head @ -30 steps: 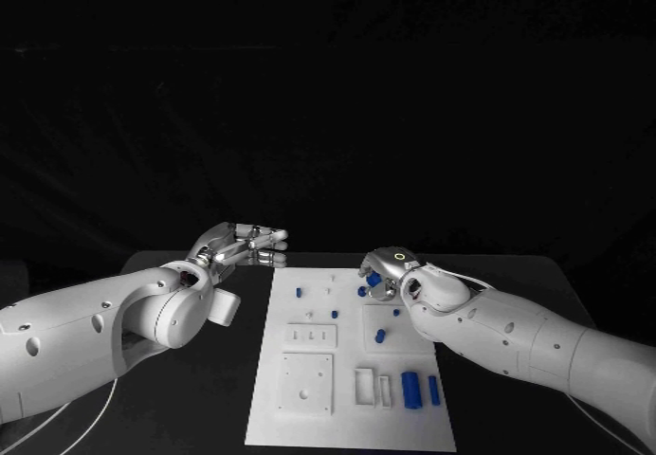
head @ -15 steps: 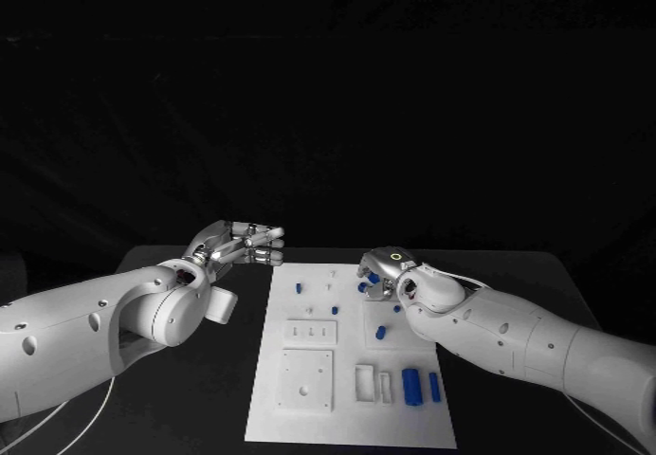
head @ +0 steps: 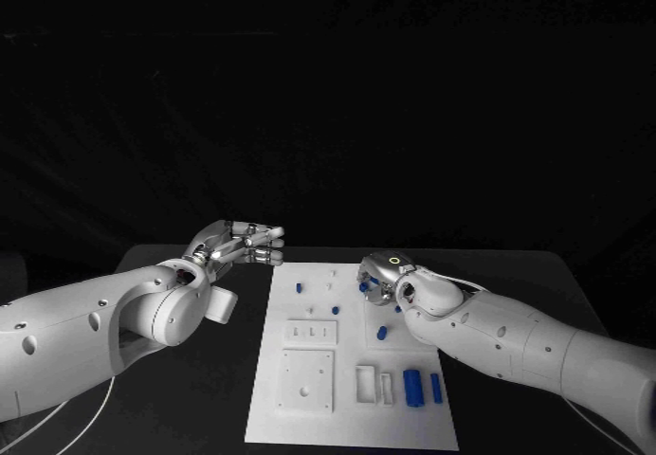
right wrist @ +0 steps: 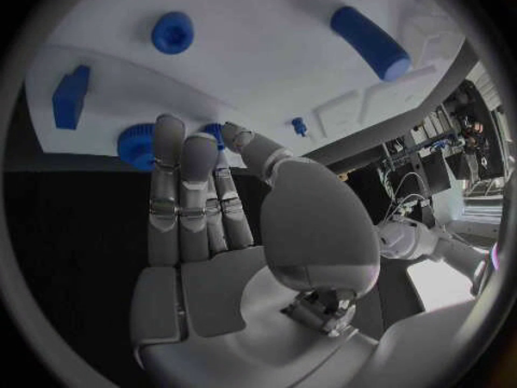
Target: Assemble the parts on the task board
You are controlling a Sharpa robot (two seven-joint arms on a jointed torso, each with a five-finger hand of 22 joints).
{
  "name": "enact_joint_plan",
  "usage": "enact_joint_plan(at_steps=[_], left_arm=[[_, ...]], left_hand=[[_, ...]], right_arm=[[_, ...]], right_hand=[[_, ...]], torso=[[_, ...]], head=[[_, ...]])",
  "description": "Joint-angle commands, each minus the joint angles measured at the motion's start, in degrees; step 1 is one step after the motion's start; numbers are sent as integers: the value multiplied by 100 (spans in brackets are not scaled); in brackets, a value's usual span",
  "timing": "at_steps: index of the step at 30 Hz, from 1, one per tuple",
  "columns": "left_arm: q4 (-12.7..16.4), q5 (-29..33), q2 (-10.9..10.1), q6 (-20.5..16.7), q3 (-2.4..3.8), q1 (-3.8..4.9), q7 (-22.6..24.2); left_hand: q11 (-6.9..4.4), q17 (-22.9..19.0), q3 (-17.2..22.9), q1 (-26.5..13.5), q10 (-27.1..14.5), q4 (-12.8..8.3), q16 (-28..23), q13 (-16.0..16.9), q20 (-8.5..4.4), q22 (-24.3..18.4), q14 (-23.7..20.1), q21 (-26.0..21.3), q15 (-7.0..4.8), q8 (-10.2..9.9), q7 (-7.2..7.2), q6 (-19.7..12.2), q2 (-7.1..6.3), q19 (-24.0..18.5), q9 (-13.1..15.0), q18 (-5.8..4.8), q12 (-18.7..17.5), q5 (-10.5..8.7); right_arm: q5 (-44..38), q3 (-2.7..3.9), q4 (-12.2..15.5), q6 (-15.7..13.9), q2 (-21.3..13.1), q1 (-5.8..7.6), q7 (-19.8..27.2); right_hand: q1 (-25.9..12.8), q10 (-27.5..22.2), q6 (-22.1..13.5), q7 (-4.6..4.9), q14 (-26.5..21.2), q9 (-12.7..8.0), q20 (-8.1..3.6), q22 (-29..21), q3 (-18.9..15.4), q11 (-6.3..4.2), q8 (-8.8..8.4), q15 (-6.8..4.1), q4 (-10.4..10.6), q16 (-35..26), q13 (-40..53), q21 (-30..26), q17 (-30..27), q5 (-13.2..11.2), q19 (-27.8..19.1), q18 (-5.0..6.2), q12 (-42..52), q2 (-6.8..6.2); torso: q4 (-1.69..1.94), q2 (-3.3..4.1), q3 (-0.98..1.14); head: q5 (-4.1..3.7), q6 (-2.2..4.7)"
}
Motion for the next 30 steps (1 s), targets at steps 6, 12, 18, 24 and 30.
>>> enact_joint_plan(at_steps=[6, 12, 18, 24, 30], left_arm=[[0, -8, 4, 98, 5, 30, 47], [-2, -8, 8, 110, 5, 39, 42], [-9, -8, 10, 128, 5, 43, 28], [-13, -8, 1, 128, 5, 45, 22], [-25, -8, 4, 127, 5, 46, 19]], left_hand=[[1, -4, -5, -48, 54, -54, 34, 9, -27, 14, 39, 55, -5, 1, 6, 14, 11, -42, -2, -99, 10, 21], [3, -4, -10, -54, 50, -51, 34, 9, -26, 14, 39, 59, -3, 1, 8, 9, 7, -48, -3, -99, 10, 18], [3, -4, -10, -54, 50, -51, 34, 9, -26, 14, 39, 59, -3, 1, 8, 9, 7, -48, -3, -99, 10, 18], [4, -4, -12, -57, 47, -48, 34, 9, -25, 14, 38, 66, -3, 1, 9, 7, 9, -54, -2, -99, 10, 8], [4, -4, -12, -57, 47, -48, 34, 9, -25, 14, 38, 66, -3, 1, 9, 7, 9, -54, -2, -99, 10, 8]], right_arm=[[-67, -3, -37, 114, 12, -5, -18], [-71, -4, -18, 88, 16, -5, -3], [-58, -4, -2, -197, 20, -5, -75], [-60, -4, 30, -507, 20, -6, -208], [-67, -4, 81, -769, 16, -6, -337]], right_hand=[[-86, 100, 90, 15, -48, 10, -5, 192, 134, -21, 28, -35, 34, 71, 6, -82, -34, -46, 71, 44, 27, 21], [-106, 317, 227, -20, -48, 19, -38, 323, 203, -85, 35, -75, 91, 86, 11, -47, -53, -116, 112, 7, 28, 87], [-7, 669, 521, -90, -48, 60, -126, 632, 416, -194, 35, -159, 120, 103, 17, 170, -59, -481, 116, -78, 30, 240], [58, 848, 685, -133, -58, 91, -193, 829, 458, -257, 43, -229, 151, 120, 19, 286, -47, -701, 124, -124, 31, 313], [76, 981, 799, -164, -64, 98, -249, 943, 441, -300, 37, -277, 142, 111, 22, 296, -45, -702, 117, -159, 34, 316]], torso=[[-6, 28, 4], [-13, 42, 6], [-6, 49, 3], [-3, 60, -1], [-8, 62, -4]], head=[[-13, 10], [-1, 7], [-2, 18], [-4, 23], [8, 40]])
